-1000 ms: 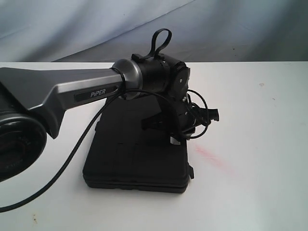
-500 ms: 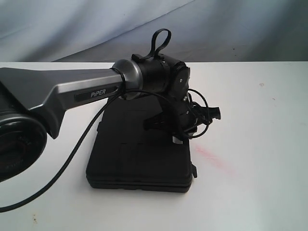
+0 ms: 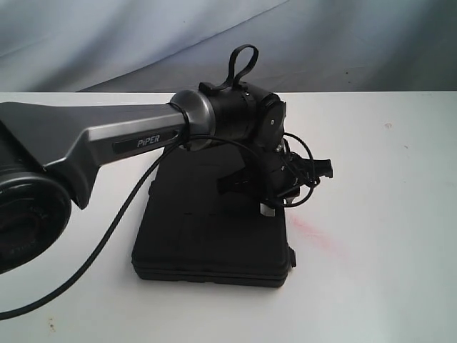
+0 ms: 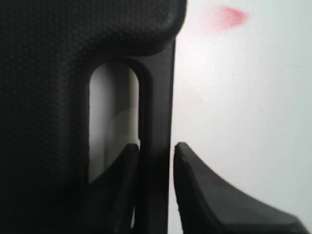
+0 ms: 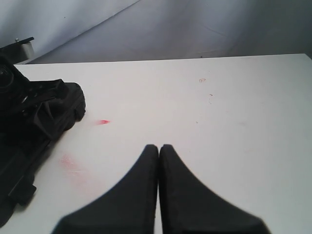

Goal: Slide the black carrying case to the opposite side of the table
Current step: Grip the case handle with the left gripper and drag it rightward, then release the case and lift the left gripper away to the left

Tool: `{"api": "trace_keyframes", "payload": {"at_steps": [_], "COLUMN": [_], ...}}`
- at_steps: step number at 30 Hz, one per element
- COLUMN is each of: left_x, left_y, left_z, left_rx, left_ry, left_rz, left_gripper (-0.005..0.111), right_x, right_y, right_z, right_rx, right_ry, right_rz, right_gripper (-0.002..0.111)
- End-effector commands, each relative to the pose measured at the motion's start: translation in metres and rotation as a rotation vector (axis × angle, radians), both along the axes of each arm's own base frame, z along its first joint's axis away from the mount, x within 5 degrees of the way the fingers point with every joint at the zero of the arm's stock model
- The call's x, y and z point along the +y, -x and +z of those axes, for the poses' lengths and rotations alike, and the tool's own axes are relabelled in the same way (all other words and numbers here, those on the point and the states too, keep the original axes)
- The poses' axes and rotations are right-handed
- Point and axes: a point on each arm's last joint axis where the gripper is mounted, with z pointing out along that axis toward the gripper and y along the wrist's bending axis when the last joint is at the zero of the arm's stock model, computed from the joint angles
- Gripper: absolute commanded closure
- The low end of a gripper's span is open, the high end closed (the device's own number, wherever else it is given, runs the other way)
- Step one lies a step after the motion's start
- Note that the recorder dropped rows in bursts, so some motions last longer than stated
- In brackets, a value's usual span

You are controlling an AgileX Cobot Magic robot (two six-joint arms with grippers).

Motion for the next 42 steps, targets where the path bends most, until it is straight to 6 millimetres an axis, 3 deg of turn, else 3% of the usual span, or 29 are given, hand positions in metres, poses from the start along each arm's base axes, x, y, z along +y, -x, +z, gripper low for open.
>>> {"api": "trace_keyframes", "payload": {"at_steps": [1, 6, 17, 22, 26, 33, 42], "left_x": [-0.006, -0.005, 0.007, 0.008, 0.009, 0.018, 0.070], "left_y": [0.000, -0.003, -0.015, -0.007, -0.002, 0.019, 0.070], "left_z": [0.005, 0.013, 0.115, 0.133, 0.140, 0.159, 0.188], "left_rx": [-0.032, -0.066, -0.437, -0.520, -0.576, -0.675, -0.873], "left_ry": [0.037, 0.016, -0.127, -0.193, -0.156, -0.101, 0.004], "left_rz": [0.002, -0.035, -0.341, -0.581, -0.597, -0.630, -0.625], "left_gripper": [0.074, 0.074, 0.076, 0.088, 0.107, 0.107, 0.107], "right_x": [0.000, 0.000, 0.000, 0.000, 0.000, 0.000, 0.000], "right_y": [0.000, 0.000, 0.000, 0.000, 0.000, 0.000, 0.000], "right_z": [0.000, 0.000, 0.000, 0.000, 0.000, 0.000, 0.000], "right_rx": [-0.004, -0.004, -0.004, -0.004, -0.004, -0.004, -0.004], "right_ry": [-0.006, -0.006, -0.006, -0.006, -0.006, -0.006, -0.006], "right_rz": [0.001, 0.001, 0.001, 0.001, 0.001, 0.001, 0.001], "right_gripper": [0.108, 0.108, 0.108, 0.108, 0.108, 0.108, 0.108]}}
